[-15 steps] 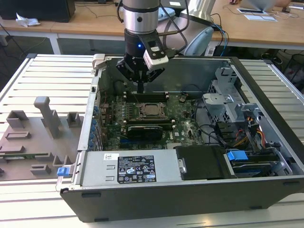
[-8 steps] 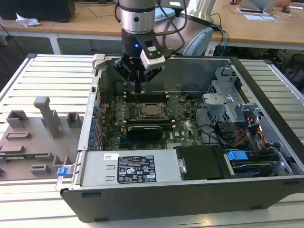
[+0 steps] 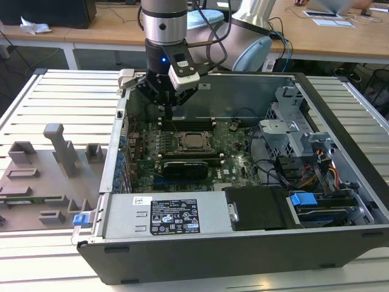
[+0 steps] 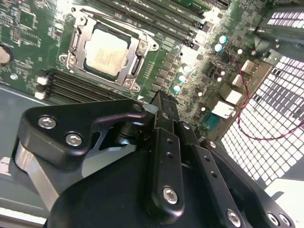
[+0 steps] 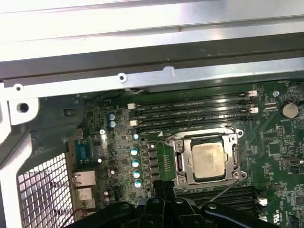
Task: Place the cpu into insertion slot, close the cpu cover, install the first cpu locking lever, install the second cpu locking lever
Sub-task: 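Install the first cpu locking lever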
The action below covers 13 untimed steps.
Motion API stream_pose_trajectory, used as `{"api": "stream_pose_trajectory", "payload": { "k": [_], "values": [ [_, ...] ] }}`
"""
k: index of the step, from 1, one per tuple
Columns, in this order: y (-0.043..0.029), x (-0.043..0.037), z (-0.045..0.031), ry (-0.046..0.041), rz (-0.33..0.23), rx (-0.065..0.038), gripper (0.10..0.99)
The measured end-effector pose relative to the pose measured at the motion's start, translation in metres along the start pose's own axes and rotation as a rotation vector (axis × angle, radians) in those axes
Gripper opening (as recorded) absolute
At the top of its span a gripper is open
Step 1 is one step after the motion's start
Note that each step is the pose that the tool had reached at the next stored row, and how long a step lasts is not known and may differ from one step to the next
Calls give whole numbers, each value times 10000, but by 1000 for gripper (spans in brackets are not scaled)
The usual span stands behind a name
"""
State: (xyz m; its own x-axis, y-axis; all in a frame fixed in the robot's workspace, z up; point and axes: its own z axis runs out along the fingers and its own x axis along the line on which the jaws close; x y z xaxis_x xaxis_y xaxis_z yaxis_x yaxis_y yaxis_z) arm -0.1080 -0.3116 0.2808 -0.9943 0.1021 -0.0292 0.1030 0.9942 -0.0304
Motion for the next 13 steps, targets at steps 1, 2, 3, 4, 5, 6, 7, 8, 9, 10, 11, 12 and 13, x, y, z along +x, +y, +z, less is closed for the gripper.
{"api": "stream_pose_trajectory", "payload": {
  "k": [1,2,3,4,5,6,7,8,9,10,11,12,13],
  "values": [
    [12,10,4,0,-3,-1,106],
    [28,21,7,-1,-8,-1,106],
    [41,31,9,-1,-11,-2,106],
    [58,50,12,-1,-13,-1,106],
    [71,66,15,-1,-19,-1,106],
    [84,88,18,-2,-26,-2,106],
    [91,118,23,-2,-33,-2,106],
    [93,132,25,-1,-37,-2,106],
    [96,147,28,-2,-44,-2,106],
    [97,159,30,-2,-49,-2,106],
    [97,166,32,-2,-51,-2,106],
    [98,171,34,-3,-54,-3,106],
    [98,185,38,-3,-62,-3,106]
  ]
}}
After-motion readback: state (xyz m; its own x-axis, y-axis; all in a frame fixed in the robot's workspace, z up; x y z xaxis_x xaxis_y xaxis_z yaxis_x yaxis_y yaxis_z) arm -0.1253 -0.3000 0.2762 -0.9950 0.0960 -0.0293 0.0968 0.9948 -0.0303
